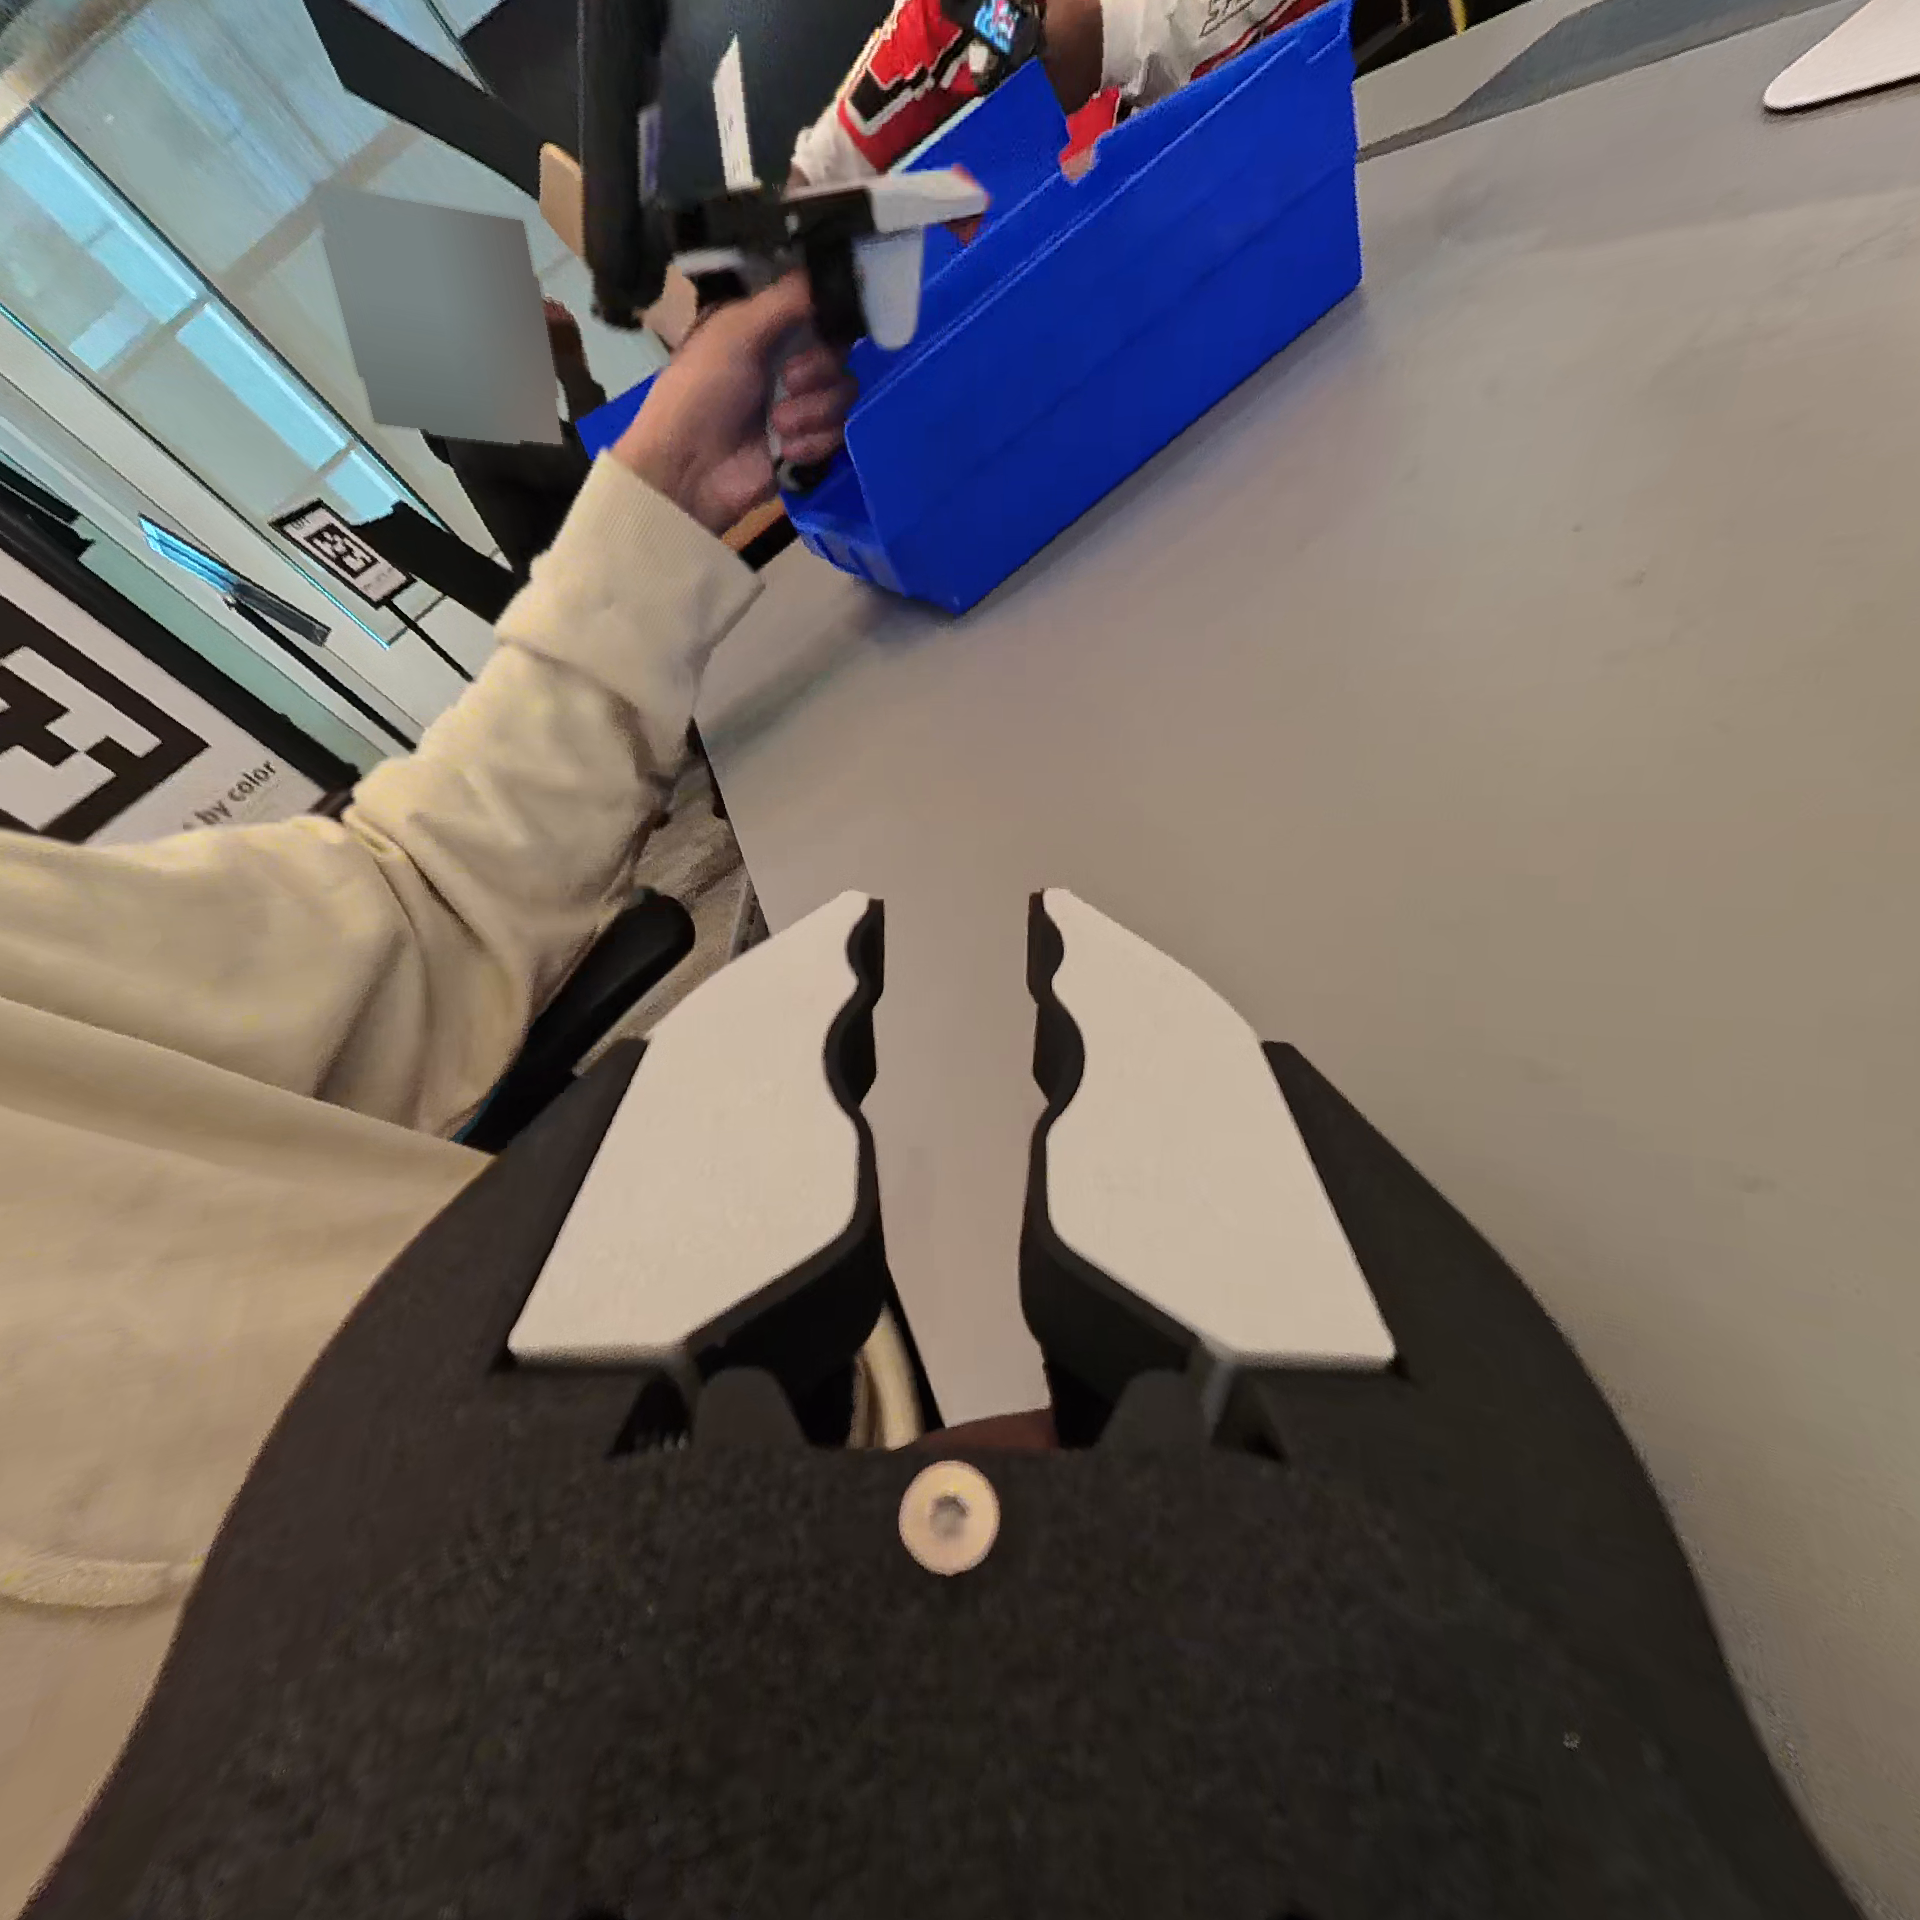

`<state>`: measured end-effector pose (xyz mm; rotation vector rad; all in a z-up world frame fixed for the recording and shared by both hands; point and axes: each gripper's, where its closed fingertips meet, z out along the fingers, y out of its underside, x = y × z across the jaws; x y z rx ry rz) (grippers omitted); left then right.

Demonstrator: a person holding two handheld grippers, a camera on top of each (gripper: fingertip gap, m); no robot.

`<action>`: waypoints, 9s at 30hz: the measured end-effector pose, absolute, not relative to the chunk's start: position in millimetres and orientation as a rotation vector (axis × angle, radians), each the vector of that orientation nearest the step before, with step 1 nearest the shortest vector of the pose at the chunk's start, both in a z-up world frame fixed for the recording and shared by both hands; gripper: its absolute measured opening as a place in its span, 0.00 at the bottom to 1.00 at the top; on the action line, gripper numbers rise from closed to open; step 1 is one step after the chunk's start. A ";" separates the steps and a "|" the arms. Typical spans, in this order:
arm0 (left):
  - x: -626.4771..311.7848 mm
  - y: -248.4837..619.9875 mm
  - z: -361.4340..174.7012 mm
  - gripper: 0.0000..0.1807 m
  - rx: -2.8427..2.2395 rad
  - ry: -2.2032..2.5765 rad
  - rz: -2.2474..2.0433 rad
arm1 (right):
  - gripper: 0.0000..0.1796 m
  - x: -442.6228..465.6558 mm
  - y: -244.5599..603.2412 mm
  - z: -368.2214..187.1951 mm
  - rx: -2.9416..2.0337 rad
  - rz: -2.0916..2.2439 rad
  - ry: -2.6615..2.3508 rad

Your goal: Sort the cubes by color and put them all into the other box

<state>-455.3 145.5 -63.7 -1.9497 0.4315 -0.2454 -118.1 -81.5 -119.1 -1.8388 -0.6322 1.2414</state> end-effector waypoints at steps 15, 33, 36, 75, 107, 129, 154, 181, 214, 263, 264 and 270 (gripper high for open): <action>-244.5 17.8 5.5 0.12 -1.328 1.095 -0.901 | 0.23 -162.9 -30.4 -9.3 -1.466 2.431 -0.227; -211.0 -14.9 -62.9 0.21 -1.679 0.801 -0.782 | 0.12 -108.0 -26.8 -41.5 -1.592 1.834 -0.288; -232.5 -26.5 -77.8 0.19 -1.730 0.694 -0.784 | 0.12 -74.3 -28.8 -61.3 -1.689 1.329 -0.319; -249.7 -28.5 -102.4 0.30 -1.861 0.717 -0.652 | 0.24 -57.1 -40.2 -65.7 -1.646 1.038 -0.356; -561.4 281.3 -182.1 0.24 -2.351 -0.358 0.232 | 0.18 -91.1 -65.3 -101.5 -1.712 1.210 -0.534; -449.5 118.9 -51.2 0.12 -1.802 0.358 0.058 | 0.17 -60.4 -55.3 -73.2 -1.668 1.179 -0.434; -144.7 -42.9 5.1 0.12 -1.572 0.756 -1.958 | 0.21 -163.4 -27.5 -3.3 -1.135 0.334 -0.935; -201.3 -41.7 -110.4 0.24 -1.823 0.991 -0.725 | 0.12 4.9 -50.9 -62.1 -1.505 0.361 -0.511; -265.8 -24.0 -95.2 0.25 -1.875 0.658 -0.456 | 0.24 14.1 -13.5 -51.4 -1.850 0.540 -0.557; 52.3 87.9 -126.0 0.02 -2.008 0.483 -0.382 | 0.27 219.8 16.0 -121.2 -1.830 -0.107 0.441; 49.3 90.5 -126.0 0.02 -2.009 0.469 -0.345 | 0.20 223.5 16.1 -122.2 -1.838 -0.145 0.451; 24.6 77.0 -106.6 0.01 -1.934 0.415 -0.291 | 0.01 209.1 4.0 -118.8 -1.828 -0.059 0.476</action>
